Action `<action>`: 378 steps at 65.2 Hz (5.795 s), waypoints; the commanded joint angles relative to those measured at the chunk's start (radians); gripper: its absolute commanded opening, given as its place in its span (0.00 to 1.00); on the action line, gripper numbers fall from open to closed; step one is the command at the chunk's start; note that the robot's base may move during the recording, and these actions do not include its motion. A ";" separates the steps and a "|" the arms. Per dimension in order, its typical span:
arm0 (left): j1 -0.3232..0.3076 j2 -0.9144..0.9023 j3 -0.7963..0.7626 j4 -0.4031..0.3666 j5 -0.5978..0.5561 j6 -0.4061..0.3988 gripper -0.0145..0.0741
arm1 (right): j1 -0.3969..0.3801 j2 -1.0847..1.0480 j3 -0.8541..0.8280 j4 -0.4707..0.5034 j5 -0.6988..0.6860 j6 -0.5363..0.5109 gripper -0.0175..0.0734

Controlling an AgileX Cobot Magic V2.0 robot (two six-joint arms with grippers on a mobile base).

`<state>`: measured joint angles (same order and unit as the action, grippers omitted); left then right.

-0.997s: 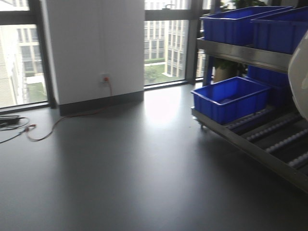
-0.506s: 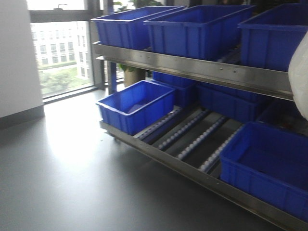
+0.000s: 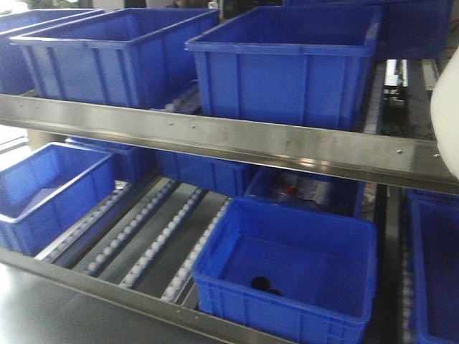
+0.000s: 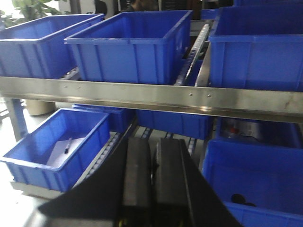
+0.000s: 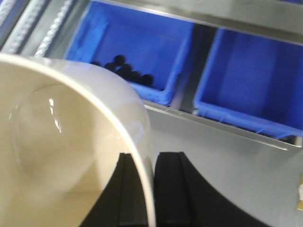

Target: Move white bin to right shelf second layer

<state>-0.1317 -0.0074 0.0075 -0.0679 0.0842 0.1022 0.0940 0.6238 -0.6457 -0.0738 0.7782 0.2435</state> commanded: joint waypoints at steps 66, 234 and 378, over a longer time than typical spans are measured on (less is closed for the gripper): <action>-0.004 -0.016 0.037 -0.006 -0.084 -0.003 0.26 | -0.005 0.003 -0.031 -0.005 -0.085 0.002 0.25; -0.004 -0.016 0.037 -0.006 -0.084 -0.003 0.26 | -0.171 0.262 -0.031 0.035 -0.212 -0.201 0.25; -0.004 -0.016 0.037 -0.006 -0.084 -0.003 0.26 | -0.234 0.527 0.048 0.120 -0.344 -0.287 0.60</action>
<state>-0.1317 -0.0074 0.0075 -0.0679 0.0842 0.1022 -0.1391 1.1732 -0.5768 0.0409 0.4802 -0.0324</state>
